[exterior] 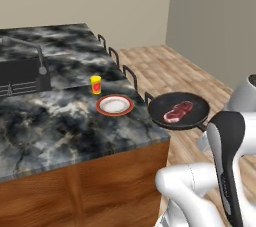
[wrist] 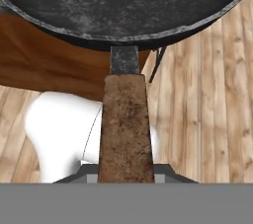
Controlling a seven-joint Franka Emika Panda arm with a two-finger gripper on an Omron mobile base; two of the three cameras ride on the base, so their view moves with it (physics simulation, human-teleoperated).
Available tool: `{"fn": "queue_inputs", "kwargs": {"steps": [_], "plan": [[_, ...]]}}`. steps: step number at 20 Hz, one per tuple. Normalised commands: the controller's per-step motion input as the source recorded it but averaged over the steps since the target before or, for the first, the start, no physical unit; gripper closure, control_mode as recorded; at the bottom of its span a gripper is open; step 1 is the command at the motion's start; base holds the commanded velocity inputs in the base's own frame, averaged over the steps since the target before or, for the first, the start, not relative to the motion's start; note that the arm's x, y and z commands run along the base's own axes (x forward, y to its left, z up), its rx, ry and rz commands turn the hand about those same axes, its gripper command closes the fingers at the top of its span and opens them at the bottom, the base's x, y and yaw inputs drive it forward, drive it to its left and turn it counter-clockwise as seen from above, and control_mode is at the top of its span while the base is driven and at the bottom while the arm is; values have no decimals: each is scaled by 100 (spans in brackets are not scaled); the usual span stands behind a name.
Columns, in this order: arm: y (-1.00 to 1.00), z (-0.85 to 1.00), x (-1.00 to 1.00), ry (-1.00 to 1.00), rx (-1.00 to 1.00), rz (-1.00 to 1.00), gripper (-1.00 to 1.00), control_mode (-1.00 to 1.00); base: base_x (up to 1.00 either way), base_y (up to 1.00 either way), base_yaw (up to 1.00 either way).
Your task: Pick up the pan with the steak in it and place it on the dining table. Then place the steak on the plate.
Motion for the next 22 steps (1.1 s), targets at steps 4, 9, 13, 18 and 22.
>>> {"fn": "queue_inputs", "kwargs": {"steps": [4, 9, 13, 18, 22], "plan": [[2, -26, 17, 2, 6, 9, 100, -100, 0, 0, 0], [2, -32, 42, 8, 5, 15, 100, -100, 0, 0, 0], [0, -37, 50, 8, 5, 21, 100, -100, 0, 0, 0], [0, -40, 51, 9, 4, 21, 100, -100, 0, 0, 0], [0, -43, 54, 12, 4, 19, 100, -100, 0, 0, 0]]}}
